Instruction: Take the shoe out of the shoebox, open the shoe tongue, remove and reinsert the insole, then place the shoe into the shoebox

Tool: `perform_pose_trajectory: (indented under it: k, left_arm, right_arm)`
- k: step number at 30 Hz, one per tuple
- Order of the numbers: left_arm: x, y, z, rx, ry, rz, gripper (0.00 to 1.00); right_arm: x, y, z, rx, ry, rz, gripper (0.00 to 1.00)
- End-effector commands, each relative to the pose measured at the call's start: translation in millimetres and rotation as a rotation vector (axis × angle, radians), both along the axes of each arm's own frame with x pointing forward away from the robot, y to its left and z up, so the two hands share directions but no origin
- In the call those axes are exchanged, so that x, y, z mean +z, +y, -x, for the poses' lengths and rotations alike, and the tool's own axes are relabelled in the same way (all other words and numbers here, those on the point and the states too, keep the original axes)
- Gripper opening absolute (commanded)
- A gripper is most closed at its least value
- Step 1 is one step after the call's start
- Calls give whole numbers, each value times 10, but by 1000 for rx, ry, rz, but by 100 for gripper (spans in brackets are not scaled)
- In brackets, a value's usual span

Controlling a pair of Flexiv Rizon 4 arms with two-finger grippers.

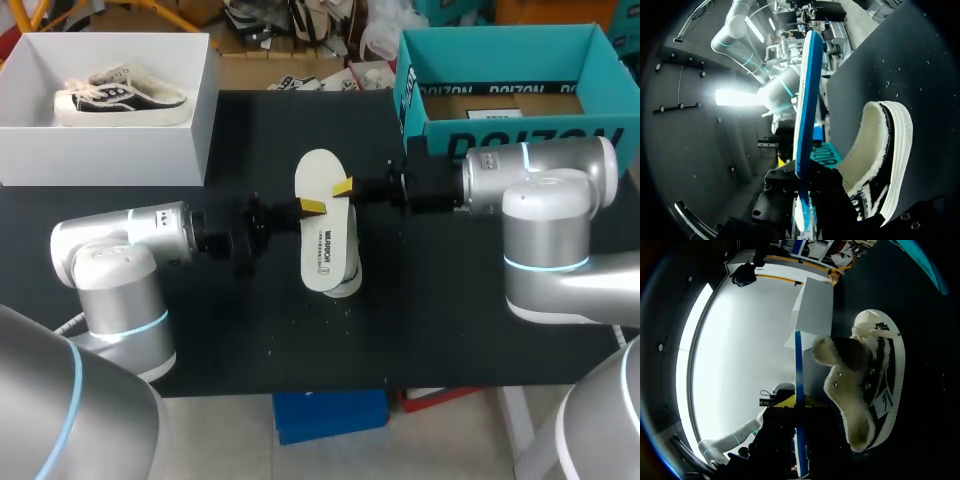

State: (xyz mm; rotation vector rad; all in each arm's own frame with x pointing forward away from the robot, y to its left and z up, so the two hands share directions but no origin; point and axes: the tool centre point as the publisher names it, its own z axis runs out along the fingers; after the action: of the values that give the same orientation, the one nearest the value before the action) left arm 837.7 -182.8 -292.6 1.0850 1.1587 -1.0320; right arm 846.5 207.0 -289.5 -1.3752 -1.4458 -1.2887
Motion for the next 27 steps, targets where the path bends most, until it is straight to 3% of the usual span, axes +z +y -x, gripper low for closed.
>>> perform_pose_trajectory:
  k: [1, 2, 3, 4, 10, 13, 27]
  left_arm:
    - [-5, -17, 6, 14, 1, -6, 0]
    - [-3, -19, 4, 15, 2, -7, 0]
    - [12, -23, 8, 15, 9, -16, 0]
    - [34, -23, 24, 15, 18, -38, 0]
    - [134, 69, 251, 12, 115, -251, 0]
    - [147, 156, 410, 11, 161, -302, 0]
    - [157, 364, 1007, -44, 249, -443, 0]
  right_arm:
    - [-3, 16, 2, -2, 0, 0, 0]
    - [-3, 16, 2, -2, 0, 0, 0]
    - [-3, 16, 2, -2, 0, 0, 26]
    - [-3, -14, 7, -8, 5, 15, 100]
    - [-2, -362, 109, -90, 56, 204, 100]
    - [-14, -502, 169, -130, 77, 275, 100]
    - [112, -921, 561, -282, 55, 396, 100]
